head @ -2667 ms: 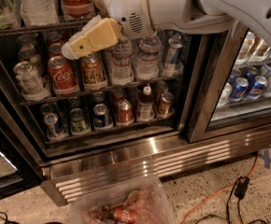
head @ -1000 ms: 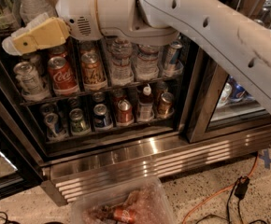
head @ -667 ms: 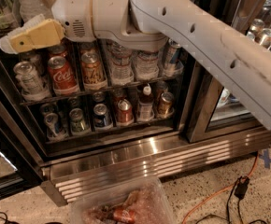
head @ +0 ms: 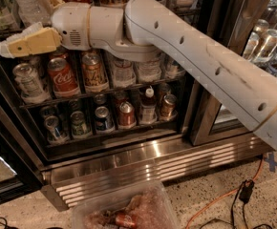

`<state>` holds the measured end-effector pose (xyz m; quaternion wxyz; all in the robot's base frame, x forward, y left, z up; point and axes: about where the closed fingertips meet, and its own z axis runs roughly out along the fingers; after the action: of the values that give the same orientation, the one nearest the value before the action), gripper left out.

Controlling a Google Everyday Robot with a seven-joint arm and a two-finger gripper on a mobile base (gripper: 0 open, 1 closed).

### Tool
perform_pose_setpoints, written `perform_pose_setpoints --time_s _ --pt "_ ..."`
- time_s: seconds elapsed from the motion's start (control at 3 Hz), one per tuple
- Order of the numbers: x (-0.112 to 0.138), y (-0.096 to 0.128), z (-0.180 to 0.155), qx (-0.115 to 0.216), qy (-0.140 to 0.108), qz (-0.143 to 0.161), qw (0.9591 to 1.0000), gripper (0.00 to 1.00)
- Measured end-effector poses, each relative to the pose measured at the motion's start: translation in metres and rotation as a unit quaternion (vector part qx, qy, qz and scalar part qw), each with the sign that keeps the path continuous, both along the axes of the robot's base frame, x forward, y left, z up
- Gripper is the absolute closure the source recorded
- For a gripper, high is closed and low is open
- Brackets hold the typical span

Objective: Pick green can from top shelf of fridge

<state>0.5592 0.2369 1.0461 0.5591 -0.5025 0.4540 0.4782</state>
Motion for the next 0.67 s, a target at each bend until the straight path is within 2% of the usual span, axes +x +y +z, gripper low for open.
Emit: perform_pose_setpoints --time_s 0.33,0.67 --pt "0.0 0.0 0.0 0.0 0.0 0.0 1.0 0.0" --pt "0.006 -0.022 -0.002 -0.027 0.02 -0.033 0.9989 0.0"
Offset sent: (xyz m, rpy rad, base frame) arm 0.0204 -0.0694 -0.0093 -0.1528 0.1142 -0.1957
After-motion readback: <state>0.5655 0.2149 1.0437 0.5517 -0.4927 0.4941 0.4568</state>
